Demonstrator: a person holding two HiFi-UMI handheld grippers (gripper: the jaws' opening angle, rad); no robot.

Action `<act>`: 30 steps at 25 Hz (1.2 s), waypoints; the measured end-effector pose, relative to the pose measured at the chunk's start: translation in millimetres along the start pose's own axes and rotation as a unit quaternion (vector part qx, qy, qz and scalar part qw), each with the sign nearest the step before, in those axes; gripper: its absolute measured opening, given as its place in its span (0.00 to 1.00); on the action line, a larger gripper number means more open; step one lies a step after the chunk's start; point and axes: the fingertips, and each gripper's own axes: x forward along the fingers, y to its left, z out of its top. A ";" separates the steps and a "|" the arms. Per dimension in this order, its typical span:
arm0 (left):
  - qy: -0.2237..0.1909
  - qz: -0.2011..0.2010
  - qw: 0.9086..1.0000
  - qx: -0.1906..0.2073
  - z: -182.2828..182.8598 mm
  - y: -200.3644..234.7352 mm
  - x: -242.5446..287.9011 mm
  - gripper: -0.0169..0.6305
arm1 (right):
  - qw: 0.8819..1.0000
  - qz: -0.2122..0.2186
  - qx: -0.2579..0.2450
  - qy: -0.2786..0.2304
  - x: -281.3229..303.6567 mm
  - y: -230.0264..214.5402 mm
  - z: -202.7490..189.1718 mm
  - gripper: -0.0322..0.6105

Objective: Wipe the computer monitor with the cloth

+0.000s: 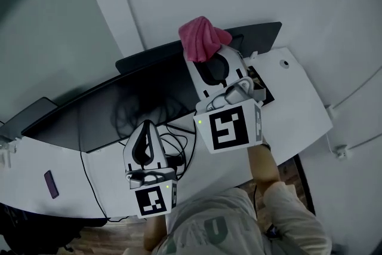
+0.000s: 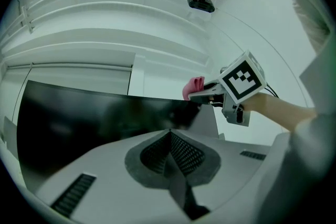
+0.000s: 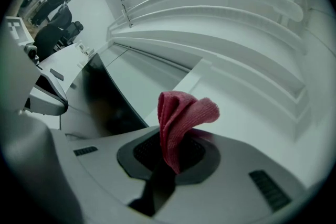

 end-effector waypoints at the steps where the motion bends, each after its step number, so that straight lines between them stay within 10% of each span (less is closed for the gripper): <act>1: -0.001 -0.003 1.000 0.002 -0.9 -3.1 2.4 0.05 | 1.000 -0.007 0.002 0.003 -2.5 -8.0 -5.8 0.14; 30: 0.017 -0.052 0.999 0.004 -27.2 -51.8 43.8 0.05 | 0.990 -0.054 -0.082 0.098 -51.7 -102.7 -101.5 0.14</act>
